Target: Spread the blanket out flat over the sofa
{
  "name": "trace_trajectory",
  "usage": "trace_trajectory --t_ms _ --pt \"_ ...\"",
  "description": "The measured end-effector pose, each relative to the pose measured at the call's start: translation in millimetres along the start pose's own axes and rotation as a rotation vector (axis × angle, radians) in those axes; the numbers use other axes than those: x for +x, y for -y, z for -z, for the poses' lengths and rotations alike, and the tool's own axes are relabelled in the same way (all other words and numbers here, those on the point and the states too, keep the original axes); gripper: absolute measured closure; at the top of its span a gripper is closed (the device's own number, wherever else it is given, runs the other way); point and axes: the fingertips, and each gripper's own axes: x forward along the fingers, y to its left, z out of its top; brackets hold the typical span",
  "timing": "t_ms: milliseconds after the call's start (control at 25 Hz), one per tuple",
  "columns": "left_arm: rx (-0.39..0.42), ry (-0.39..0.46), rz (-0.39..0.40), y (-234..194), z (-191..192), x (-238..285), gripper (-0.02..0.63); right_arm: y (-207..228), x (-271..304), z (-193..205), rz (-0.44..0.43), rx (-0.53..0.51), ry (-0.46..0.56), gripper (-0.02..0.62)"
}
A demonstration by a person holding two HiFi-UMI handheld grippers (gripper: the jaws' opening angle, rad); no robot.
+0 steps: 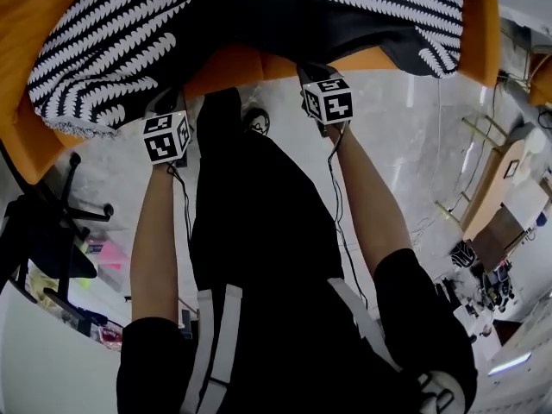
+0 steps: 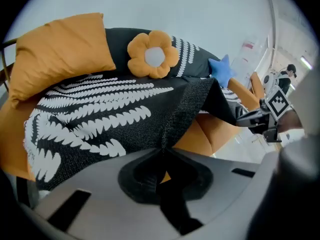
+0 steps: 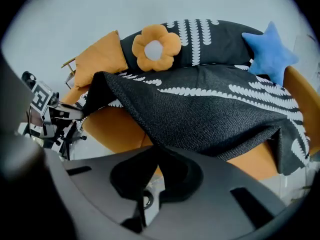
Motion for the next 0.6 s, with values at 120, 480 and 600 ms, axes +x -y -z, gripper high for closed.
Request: trace_trajectory --t_ms 120,480,600 --pt "-0.018 0.011 -0.004 -1.3 8.5 -11.9 0.563 -5.9 -9.6 0.9 -0.002 0.003 0.034 0.578" --pt "0.039 0.015 0.006 11.1 9.7 -50.1 0.563 -29.7 -46.2 10.0 0.018 -0.033 0.130 0.578" --pt "0.066 0.010 0.022 14.7 17.2 -56.9 0.563 -30.7 -52.8 15.9 0.044 -0.012 0.161 0.578"
